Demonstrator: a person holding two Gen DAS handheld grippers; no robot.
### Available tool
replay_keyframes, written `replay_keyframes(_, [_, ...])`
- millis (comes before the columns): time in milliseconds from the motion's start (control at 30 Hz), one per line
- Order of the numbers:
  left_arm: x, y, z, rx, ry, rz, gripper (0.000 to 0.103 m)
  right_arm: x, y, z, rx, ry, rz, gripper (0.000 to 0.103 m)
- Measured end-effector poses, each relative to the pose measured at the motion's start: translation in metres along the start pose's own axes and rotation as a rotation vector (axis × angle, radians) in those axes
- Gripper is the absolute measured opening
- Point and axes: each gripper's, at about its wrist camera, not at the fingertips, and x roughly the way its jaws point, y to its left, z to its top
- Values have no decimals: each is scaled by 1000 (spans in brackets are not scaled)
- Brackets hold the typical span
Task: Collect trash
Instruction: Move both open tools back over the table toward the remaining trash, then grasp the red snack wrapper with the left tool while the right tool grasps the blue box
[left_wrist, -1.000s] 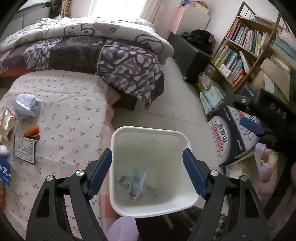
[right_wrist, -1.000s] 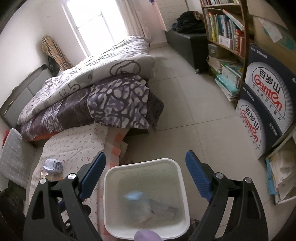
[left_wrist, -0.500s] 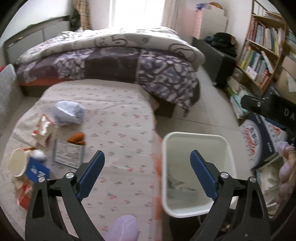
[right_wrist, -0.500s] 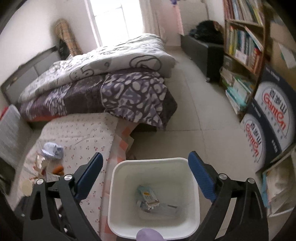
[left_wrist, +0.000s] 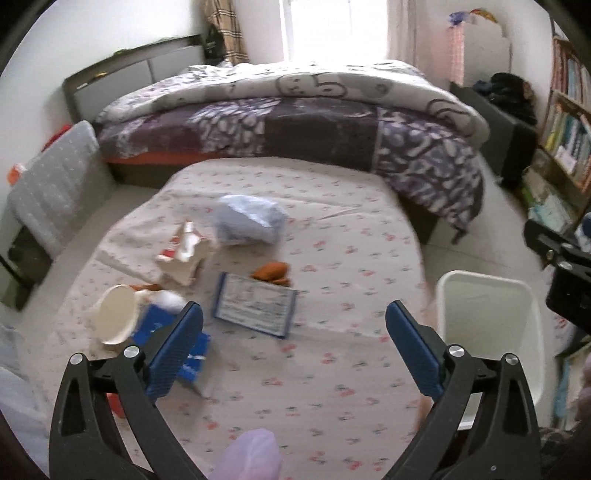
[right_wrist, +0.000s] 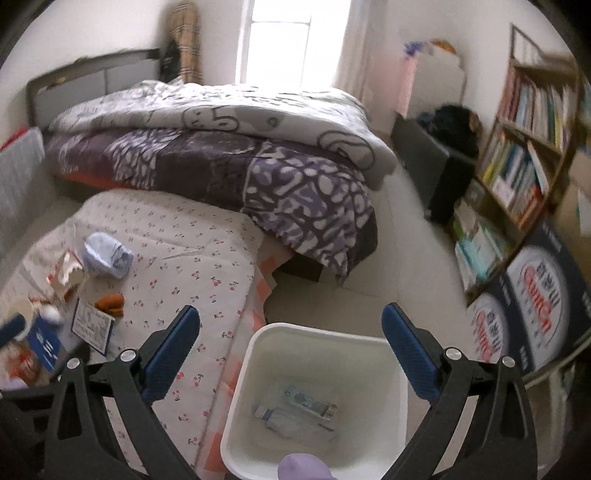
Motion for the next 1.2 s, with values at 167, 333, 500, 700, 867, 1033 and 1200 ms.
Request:
replay_keyframes(167, [10,32,-2,-19,51,76,95,1,15,2,-22,0,13,96])
replay_keyframes(333, [26,72,-8,-30,148,145,95,4,32,3,-35,16,45,96])
replay_keyframes(500, [48,107,-23,6,271,214,95,8,58,2,-73,30,81,96])
replay_keyframes(700, [75,144,-53,78,390,296,95,12,93,2,-120,53,142,96])
replay_keyframes(867, [90,166,-77,125,467,253,94,20,130,-2,-180,97,220,96])
replay_keyframes(1033, [92,173,-93,165,484,164,63,29,168,-8,-261,124,274,96])
replay_keyframes(1200, [76,190,-98,124,483,67,45,41,201,-14,-310,182,370,96])
